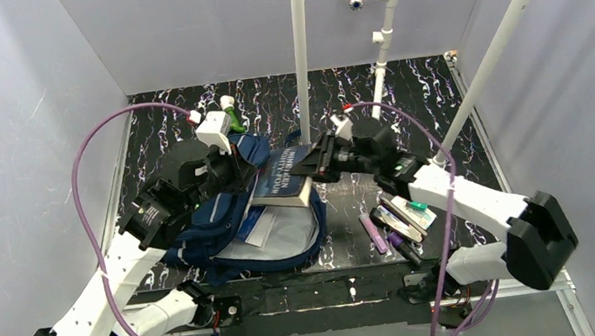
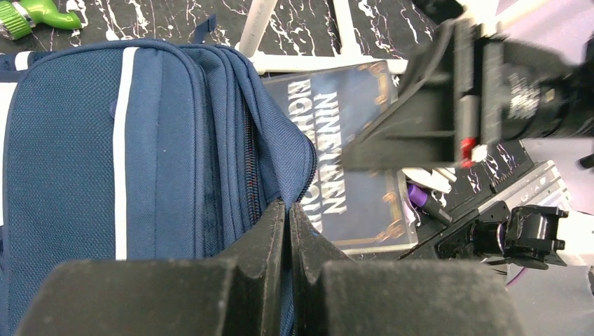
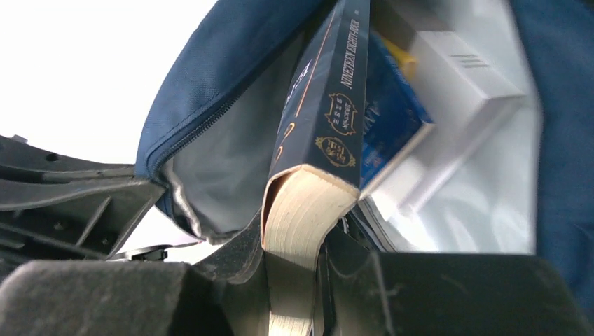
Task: Pack the student bag
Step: Place the book in the student bag.
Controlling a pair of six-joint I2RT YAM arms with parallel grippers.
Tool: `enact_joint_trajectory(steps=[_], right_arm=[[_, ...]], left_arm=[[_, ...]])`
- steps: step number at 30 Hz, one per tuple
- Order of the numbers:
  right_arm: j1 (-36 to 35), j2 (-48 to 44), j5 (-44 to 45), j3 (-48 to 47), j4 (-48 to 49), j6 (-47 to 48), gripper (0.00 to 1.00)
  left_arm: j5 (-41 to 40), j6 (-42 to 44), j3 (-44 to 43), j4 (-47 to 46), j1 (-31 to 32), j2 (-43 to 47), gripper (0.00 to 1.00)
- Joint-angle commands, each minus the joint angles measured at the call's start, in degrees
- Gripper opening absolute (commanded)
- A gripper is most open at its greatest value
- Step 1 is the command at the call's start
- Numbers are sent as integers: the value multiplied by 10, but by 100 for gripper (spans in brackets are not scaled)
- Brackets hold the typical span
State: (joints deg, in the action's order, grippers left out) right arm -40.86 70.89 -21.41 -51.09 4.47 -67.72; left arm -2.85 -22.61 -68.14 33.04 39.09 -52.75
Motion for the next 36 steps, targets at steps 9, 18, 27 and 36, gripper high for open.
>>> enact_joint_trajectory(steps=[9, 18, 27, 36], right_arm=[[-198, 220, 303, -47, 429, 119, 1], [-221, 364, 325, -121, 385, 194, 23], [-218, 239, 331, -85, 160, 322, 78], [-215, 127, 313, -35, -63, 544, 97]], left_arm=[[26, 18, -83, -10, -3, -29, 0], [7, 43, -60, 21, -3, -12, 0], [-47, 63, -27, 10, -3, 8, 0], [-103, 52, -41, 27, -6, -15, 0]])
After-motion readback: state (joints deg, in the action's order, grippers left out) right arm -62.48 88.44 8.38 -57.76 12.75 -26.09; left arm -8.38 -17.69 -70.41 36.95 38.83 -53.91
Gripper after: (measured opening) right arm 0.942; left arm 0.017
